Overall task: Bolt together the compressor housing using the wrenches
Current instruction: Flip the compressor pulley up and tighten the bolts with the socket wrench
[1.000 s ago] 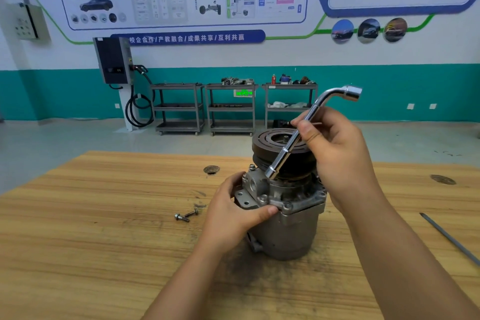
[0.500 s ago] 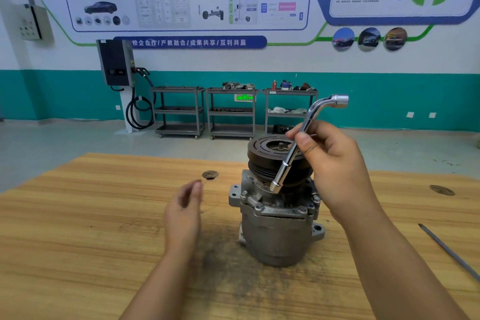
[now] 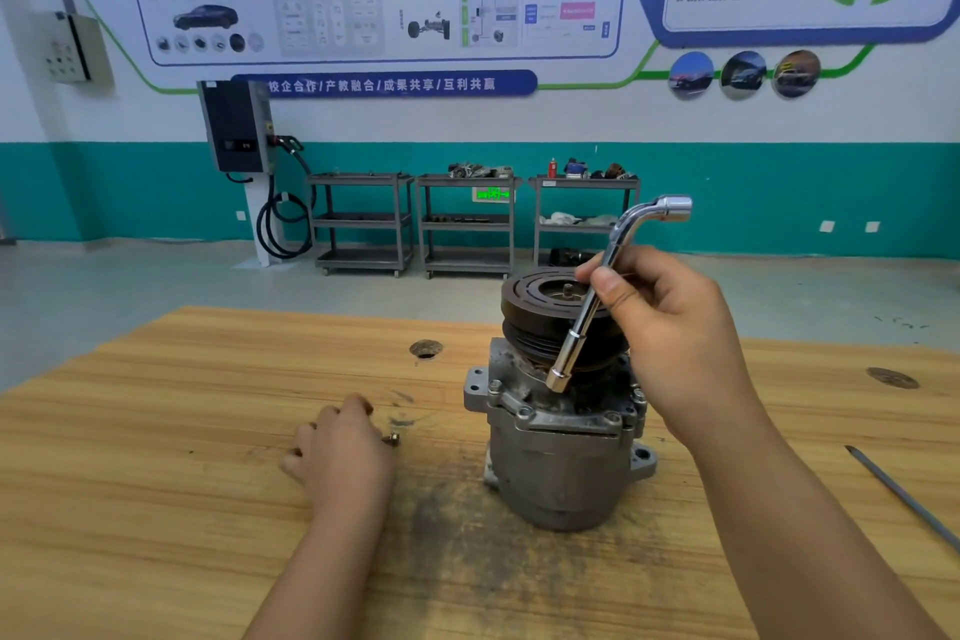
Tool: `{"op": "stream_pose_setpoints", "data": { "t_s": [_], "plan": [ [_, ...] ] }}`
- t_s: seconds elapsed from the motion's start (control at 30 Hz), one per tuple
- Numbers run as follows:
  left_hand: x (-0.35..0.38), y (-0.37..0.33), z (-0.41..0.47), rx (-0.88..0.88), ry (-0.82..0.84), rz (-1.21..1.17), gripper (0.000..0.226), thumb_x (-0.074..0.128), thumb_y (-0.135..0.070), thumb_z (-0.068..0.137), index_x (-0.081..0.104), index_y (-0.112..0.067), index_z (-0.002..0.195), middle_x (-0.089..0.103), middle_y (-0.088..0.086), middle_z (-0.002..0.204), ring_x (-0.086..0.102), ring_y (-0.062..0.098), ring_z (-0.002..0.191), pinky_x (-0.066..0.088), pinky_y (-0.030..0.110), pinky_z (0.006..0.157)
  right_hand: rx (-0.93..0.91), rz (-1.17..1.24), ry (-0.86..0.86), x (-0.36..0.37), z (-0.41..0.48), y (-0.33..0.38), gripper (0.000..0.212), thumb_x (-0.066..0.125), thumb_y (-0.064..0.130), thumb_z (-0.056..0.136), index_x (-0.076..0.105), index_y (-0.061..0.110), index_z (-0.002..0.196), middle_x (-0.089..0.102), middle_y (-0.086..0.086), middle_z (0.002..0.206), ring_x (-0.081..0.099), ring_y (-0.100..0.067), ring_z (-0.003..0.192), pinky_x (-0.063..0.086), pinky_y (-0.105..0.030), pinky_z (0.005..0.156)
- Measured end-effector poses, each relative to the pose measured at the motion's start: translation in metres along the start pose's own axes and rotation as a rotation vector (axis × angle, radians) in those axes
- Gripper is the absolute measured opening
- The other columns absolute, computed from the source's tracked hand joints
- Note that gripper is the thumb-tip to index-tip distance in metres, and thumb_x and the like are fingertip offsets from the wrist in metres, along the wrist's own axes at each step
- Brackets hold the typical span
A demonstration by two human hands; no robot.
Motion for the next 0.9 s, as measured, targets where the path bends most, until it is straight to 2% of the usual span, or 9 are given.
{"op": "stream_pose_setpoints", "data": {
  "t_s": [0.1,0.2,0.27,0.33,0.4,0.5,0.63,0.8,0.9],
  "plan": [
    [-0.029,-0.029,-0.012,0.187,-0.177,-0.390,0.023,0.055,-0.010,0.091,0.056,-0.016,0.114,0.057,0.003,0.108,0.050,0.025,0.104,0.038,0.039,0.085,0.010,-0.013,0.009,0.001,-0.001,0.000,0.015,0.056,0.019,0.092,0.062,0.030,0.083,0.066,0.010,0.085,0.061,-0.003,0.085,0.045,-0.014,0.074],
    [-0.054,-0.056,-0.035,0.346,-0.187,-0.846,0.018,0.060,-0.010,0.089,0.058,-0.026,0.096,0.057,-0.010,0.095,0.057,0.006,0.091,0.049,0.025,0.077,0.018,-0.019,0.009,0.002,-0.001,0.000,0.013,0.056,0.019,0.092,0.062,0.027,0.084,0.067,0.006,0.088,0.062,-0.008,0.087,0.048,-0.022,0.079],
    [-0.069,-0.068,-0.052,0.473,-0.203,-1.008,0.026,0.063,-0.010,0.087,0.057,-0.035,0.090,0.061,-0.013,0.091,0.059,0.000,0.087,0.047,0.015,0.073,0.023,-0.024,0.010,0.002,-0.001,-0.001,0.011,0.056,0.019,0.092,0.063,0.026,0.086,0.067,0.005,0.089,0.062,-0.009,0.088,0.048,-0.024,0.080],
    [-0.078,-0.079,-0.065,0.591,-0.175,-1.102,0.025,0.066,-0.013,0.085,0.060,-0.036,0.090,0.065,-0.012,0.088,0.061,0.003,0.084,0.048,0.015,0.073,0.018,-0.046,0.008,0.002,-0.001,0.000,0.008,0.057,0.021,0.091,0.063,0.024,0.088,0.068,0.005,0.090,0.062,-0.009,0.087,0.049,-0.025,0.079],
    [-0.080,-0.088,-0.075,0.694,-0.129,-1.124,0.020,0.067,-0.016,0.081,0.064,-0.034,0.088,0.067,-0.012,0.086,0.063,0.006,0.082,0.049,0.016,0.072,0.008,-0.065,0.008,0.002,-0.001,0.001,0.007,0.057,0.023,0.091,0.063,0.022,0.091,0.068,0.005,0.091,0.062,-0.009,0.087,0.050,-0.028,0.079],
    [-0.079,-0.097,-0.083,0.812,-0.117,-1.054,0.020,0.070,-0.010,0.077,0.069,-0.027,0.086,0.068,-0.011,0.084,0.063,0.006,0.084,0.050,0.019,0.073,-0.004,-0.068,0.013,0.003,-0.002,0.003,0.006,0.057,0.023,0.091,0.063,0.022,0.091,0.068,0.006,0.091,0.062,-0.006,0.087,0.051,-0.028,0.079],
    [-0.072,-0.096,-0.081,0.830,-0.099,-1.034,0.017,0.069,-0.008,0.076,0.070,-0.022,0.085,0.066,-0.010,0.086,0.063,0.004,0.085,0.050,0.017,0.074,-0.024,-0.058,0.021,0.004,-0.002,0.004,0.008,0.057,0.023,0.091,0.061,0.027,0.087,0.067,0.009,0.089,0.062,-0.002,0.084,0.050,-0.023,0.076],
    [-0.070,-0.098,-0.082,0.841,-0.106,-1.021,0.015,0.069,-0.008,0.076,0.071,-0.019,0.086,0.065,-0.011,0.088,0.062,0.003,0.086,0.049,0.014,0.074,-0.052,-0.001,0.030,0.006,-0.003,0.007,0.012,0.060,0.023,0.090,0.061,0.031,0.081,0.065,0.015,0.075,0.061,-0.001,0.075,0.046,-0.013,0.066],
    [-0.070,-0.100,-0.084,0.848,-0.073,-1.006,0.024,0.071,-0.004,0.077,0.069,-0.025,0.090,0.066,-0.011,0.088,0.063,0.003,0.084,0.050,0.014,0.073,-0.067,0.044,0.065,0.011,-0.006,0.010,0.011,0.062,0.020,0.088,0.063,0.029,0.082,0.068,0.013,0.084,0.064,-0.003,0.081,0.049,-0.015,0.072]
  ]
}}
Point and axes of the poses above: each hand's wrist, its own z-axis towards the middle knuckle, its own x-axis out of the palm, y = z × x, the point moved 8 cm from there along z, towards the middle knuckle
